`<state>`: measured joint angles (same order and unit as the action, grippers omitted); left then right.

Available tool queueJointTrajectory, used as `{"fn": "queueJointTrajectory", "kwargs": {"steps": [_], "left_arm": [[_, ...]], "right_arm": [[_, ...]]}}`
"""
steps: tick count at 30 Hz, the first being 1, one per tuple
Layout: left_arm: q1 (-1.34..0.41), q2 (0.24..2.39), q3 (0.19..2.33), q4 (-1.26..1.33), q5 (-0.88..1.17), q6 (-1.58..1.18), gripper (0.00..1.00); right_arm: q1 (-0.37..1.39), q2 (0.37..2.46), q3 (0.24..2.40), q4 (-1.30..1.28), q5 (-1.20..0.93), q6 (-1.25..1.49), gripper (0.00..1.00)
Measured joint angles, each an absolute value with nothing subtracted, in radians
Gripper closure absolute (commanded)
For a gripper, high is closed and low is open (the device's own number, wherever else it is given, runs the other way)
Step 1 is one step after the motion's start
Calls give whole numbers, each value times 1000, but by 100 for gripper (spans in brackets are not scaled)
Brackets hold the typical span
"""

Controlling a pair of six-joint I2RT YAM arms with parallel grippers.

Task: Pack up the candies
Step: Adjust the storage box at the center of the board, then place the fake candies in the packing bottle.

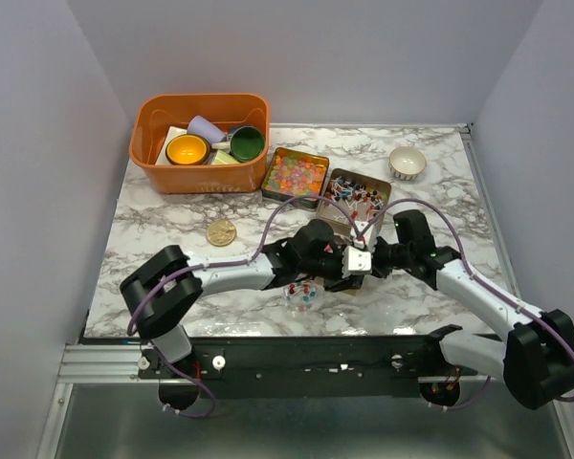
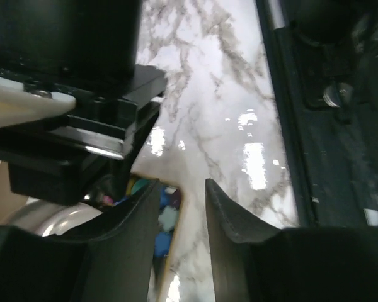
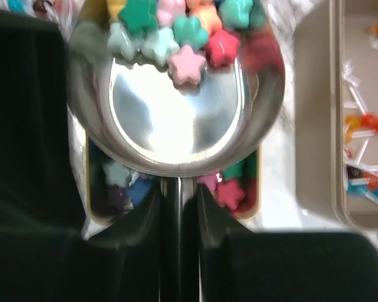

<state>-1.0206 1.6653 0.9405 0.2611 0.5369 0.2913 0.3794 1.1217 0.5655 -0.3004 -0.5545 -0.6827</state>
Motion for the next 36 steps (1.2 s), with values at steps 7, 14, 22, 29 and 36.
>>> {"fn": "queueJointTrajectory", "kwargs": {"steps": [7, 14, 22, 29, 36], "left_arm": [[-953, 1428, 1029, 85, 595, 221, 44], [-872, 1274, 1162, -1, 582, 201, 39], [-698, 1282, 1148, -65, 371, 8, 14], [-409, 1352, 1144, -119, 230, -79, 13], [-314, 1383, 1116, -166, 195, -72, 5]], "right_arm": [[381, 1115, 563, -278, -574, -677, 99], [376, 1116, 537, -264, -582, -680, 99], [357, 1083, 517, -251, -612, -675, 99], [339, 985, 516, -218, -674, -635, 99], [338, 896, 518, -218, -731, -598, 99]]}}
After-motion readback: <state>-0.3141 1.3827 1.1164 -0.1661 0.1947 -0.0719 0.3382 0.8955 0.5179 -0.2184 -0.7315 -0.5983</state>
